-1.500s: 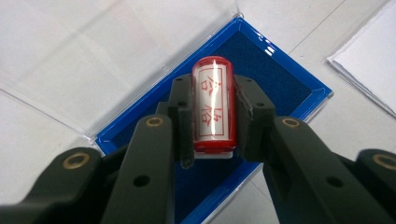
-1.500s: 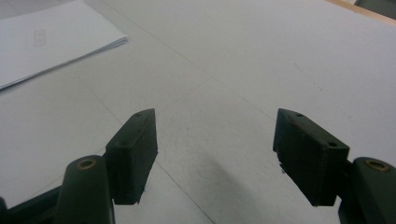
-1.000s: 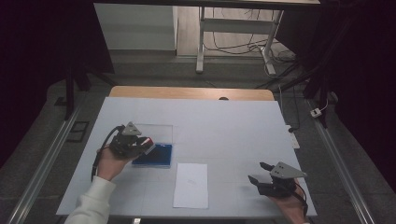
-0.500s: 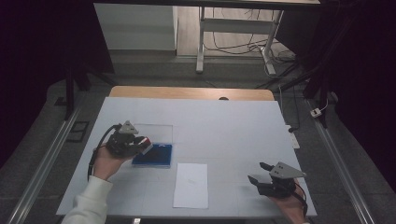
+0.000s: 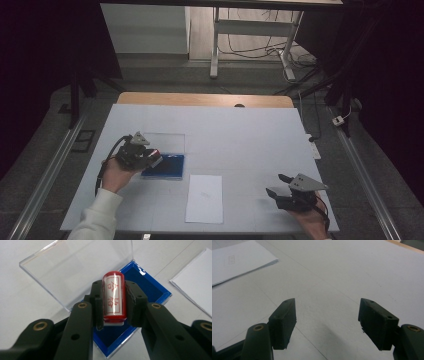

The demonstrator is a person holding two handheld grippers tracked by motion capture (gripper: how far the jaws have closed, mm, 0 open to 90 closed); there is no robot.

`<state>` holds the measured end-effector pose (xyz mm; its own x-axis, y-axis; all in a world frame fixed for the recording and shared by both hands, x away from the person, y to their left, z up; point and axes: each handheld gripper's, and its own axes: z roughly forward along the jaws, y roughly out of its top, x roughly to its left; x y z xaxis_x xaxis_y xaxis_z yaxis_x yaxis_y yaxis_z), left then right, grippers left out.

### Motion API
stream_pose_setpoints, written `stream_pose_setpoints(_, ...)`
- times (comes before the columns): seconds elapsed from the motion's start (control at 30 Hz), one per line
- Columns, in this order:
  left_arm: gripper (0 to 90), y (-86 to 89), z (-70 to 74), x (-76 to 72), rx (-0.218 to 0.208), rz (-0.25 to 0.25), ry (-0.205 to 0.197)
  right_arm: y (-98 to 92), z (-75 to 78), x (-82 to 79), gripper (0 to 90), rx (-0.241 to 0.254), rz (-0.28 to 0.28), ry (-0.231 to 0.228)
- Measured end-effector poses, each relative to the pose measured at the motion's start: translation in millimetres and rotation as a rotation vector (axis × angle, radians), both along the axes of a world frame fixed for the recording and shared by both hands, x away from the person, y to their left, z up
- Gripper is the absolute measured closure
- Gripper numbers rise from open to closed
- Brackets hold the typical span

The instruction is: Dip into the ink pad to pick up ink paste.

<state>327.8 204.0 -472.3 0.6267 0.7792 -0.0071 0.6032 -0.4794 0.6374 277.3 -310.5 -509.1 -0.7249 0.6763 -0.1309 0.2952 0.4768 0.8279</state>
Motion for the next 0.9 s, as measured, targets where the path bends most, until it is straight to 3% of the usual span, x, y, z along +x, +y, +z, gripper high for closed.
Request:
stream_pose_setpoints(0.23, 70.4, 3.3, -6.8, 2.2, 0.012, 0.031, 0.005, 0.0, -0.4, 0.3, 30.1, 0.0, 0.001, 0.002)
stream_pose_setpoints(0.9, 70.4, 0.0, -18.1, 5.9, 0.03, 0.022, 0.047, 0.5, -0.9, 0.3, 30.0, -0.003, 0.002, 0.005)
